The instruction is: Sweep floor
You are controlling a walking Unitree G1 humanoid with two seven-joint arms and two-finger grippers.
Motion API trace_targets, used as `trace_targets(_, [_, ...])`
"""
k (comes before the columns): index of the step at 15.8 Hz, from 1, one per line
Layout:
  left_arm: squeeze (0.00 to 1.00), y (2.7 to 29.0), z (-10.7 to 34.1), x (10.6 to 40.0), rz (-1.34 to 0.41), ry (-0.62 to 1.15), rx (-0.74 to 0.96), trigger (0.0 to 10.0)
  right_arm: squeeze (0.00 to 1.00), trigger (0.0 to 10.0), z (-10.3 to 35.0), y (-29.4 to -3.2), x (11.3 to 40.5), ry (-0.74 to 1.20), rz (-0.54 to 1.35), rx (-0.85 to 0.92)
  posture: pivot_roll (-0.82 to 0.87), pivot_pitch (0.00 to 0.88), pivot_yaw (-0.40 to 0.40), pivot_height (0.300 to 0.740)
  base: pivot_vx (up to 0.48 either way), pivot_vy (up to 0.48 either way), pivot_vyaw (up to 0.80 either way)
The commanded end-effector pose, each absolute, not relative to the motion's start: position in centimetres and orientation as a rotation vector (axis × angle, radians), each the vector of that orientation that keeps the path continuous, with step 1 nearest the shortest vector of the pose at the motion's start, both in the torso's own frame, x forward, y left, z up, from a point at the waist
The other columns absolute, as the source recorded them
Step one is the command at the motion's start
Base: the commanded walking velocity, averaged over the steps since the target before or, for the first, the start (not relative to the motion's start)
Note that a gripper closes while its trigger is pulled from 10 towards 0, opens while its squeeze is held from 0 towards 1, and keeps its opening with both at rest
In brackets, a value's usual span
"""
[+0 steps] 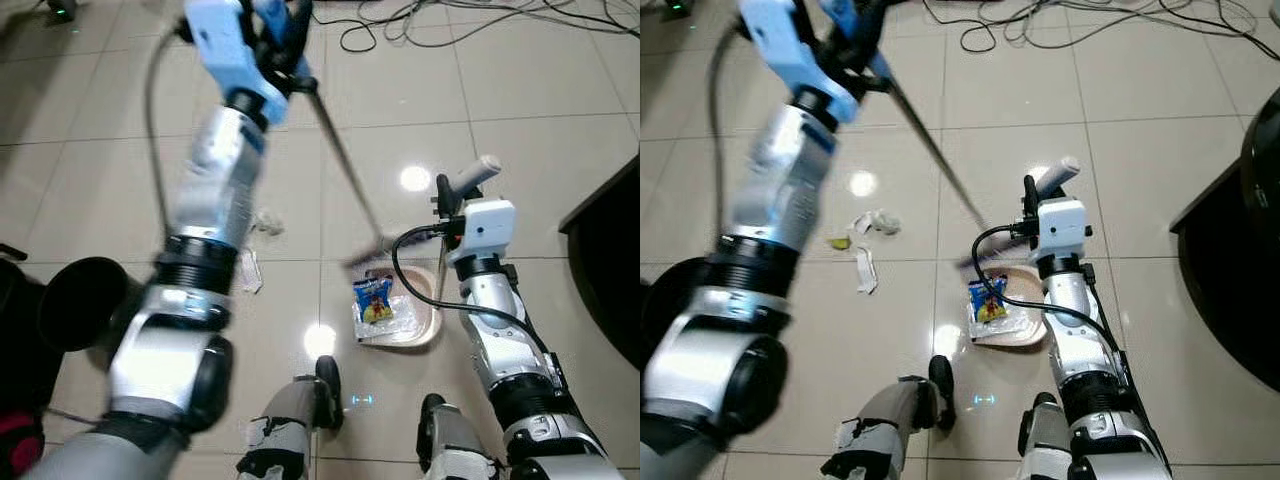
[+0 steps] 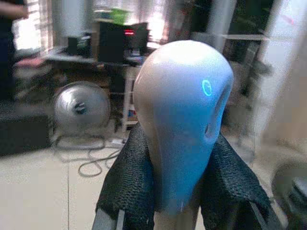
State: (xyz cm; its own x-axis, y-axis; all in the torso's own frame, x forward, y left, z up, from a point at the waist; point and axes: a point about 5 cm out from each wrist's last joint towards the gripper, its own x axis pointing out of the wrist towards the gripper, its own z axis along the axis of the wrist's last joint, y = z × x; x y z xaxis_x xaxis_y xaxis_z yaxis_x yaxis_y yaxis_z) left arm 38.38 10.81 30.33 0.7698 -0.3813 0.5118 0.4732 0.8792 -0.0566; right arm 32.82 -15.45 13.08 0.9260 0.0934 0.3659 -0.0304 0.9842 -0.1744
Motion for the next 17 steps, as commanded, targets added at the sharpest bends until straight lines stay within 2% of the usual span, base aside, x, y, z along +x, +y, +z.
trace_targets(1, [0.0, 10.6, 31.6, 37.7, -0.55, -0.577, -0.113, 10.0, 0.0, 10.0, 11.1, -15.5, 32.1, -0.3, 0.052, -0.144, 0.14, 0.233, 0.165, 0.74, 0.0, 0.0, 0.0])
trace_targets(2, [0.0, 11.0, 31.6, 37.5, -0.601, -0.586, -0.057, 10.0, 0.0, 10.0, 10.9, -15.7, 31.9, -0.294, 0.046, -0.141, 0.14, 0.232, 0.167, 0.74, 0.0, 0.0, 0.0])
trace_targets(5, [0.0, 13.3, 30.8, 38.3, -0.447, -0.588, 0.17, 10.0, 0.0, 10.0, 11.0, -16.4, 31.5, -0.305, 0.006, -0.122, 0.15, 0.231, 0.192, 0.74, 0.0, 0.0, 0.0])
trace_targets(8, [0.0, 16.4, 29.8, 37.8, -0.29, -0.62, 0.298, 10.0, 0.0, 10.0, 11.3, -17.6, 30.1, -0.369, -0.058, -0.058, 0.15, 0.228, 0.213, 0.74, 0.0, 0.0, 0.0])
trace_targets(10, [0.0, 19.1, 29.0, 37.5, -0.214, -0.597, 0.323, 10.0, 0.0, 10.0, 11.4, -18.7, 28.6, -0.403, -0.113, -0.016, 0.15, 0.212, 0.236, 0.74, 0.0, 0.0, 0.0])
trace_targets(14, [0.0, 20.9, 26.5, 36.2, -0.218, -0.53, 0.269, 10.0, 0.0, 10.0, 12.4, -20.7, 26.3, -0.459, -0.198, -0.003, 0.12, 0.175, 0.261, 0.74, 0.0, 0.0, 0.0])
trace_targets(17, [0.0, 22.4, 23.9, 34.8, -0.174, -0.455, 0.235, 10.0, 0.0, 10.0, 14.3, -21.6, 24.5, -0.497, -0.221, -0.005, 0.05, 0.128, 0.242, 0.74, 0.0, 0.0, 0.0])
